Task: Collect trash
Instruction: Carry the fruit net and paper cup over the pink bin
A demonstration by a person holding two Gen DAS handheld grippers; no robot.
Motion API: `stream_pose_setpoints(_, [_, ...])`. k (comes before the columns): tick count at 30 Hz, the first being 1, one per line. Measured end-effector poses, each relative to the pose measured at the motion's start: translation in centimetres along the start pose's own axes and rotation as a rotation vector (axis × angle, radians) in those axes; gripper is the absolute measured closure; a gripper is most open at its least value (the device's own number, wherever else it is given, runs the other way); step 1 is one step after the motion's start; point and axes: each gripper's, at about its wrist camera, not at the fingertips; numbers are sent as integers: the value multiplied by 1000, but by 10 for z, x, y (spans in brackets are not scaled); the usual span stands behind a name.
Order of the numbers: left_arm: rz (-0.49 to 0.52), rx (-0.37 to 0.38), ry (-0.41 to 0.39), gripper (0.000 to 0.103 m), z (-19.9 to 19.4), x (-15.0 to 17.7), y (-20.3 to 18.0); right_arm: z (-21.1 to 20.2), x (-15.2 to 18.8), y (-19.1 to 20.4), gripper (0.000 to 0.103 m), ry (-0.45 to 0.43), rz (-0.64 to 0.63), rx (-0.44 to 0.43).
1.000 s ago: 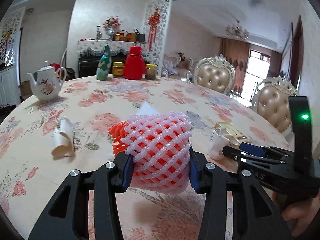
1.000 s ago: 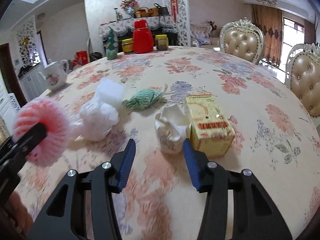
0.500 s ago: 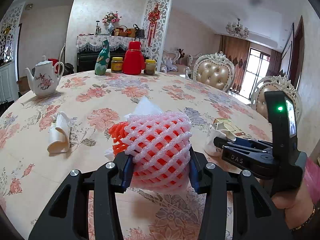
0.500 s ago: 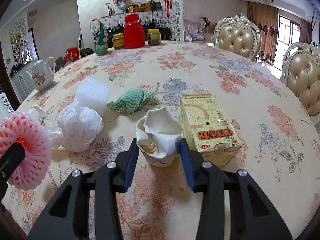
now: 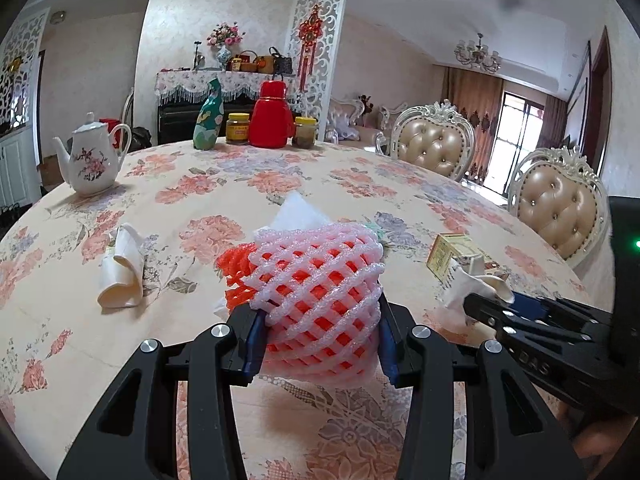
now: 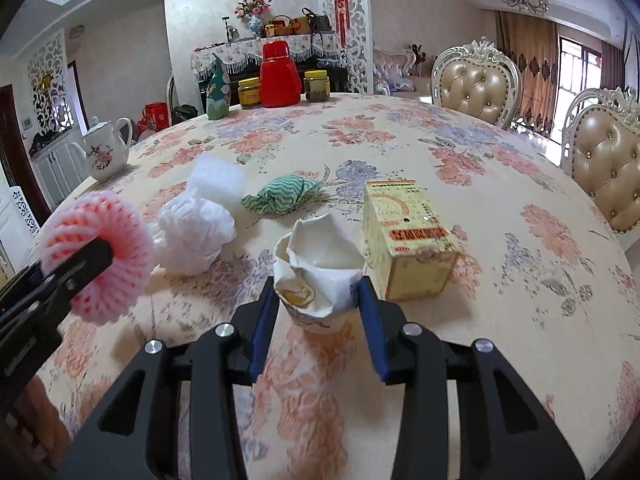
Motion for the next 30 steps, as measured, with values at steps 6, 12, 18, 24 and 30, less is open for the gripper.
stream_pose_setpoints(6, [29,33,-9,60,-6,1,-5,-28,9,2,64,-30,14,13])
stream_pose_setpoints(12, [149,88,-101,60,-34,9,-31,-61,18,-3,63,-80,44,30])
stream_pose_setpoints(18, [218,186,-122,60,-51,17,-53,-96,33,-12,63,-126,74,57])
stream_pose_setpoints(24, [261,213,-108,60,-61,21,-68,-124,50,-26,63,-147,99,81])
stream_pose_setpoints(30, [318,240,-110,60,-80,27,-90,-146,64,-27,63,-167,87,97])
Point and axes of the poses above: each gripper's, at about its wrist camera, not at the fingertips, and z roughly the way its jaws point, y to its left, x to its underside, and after that the axes turned 13 degrees about -x, right-handed
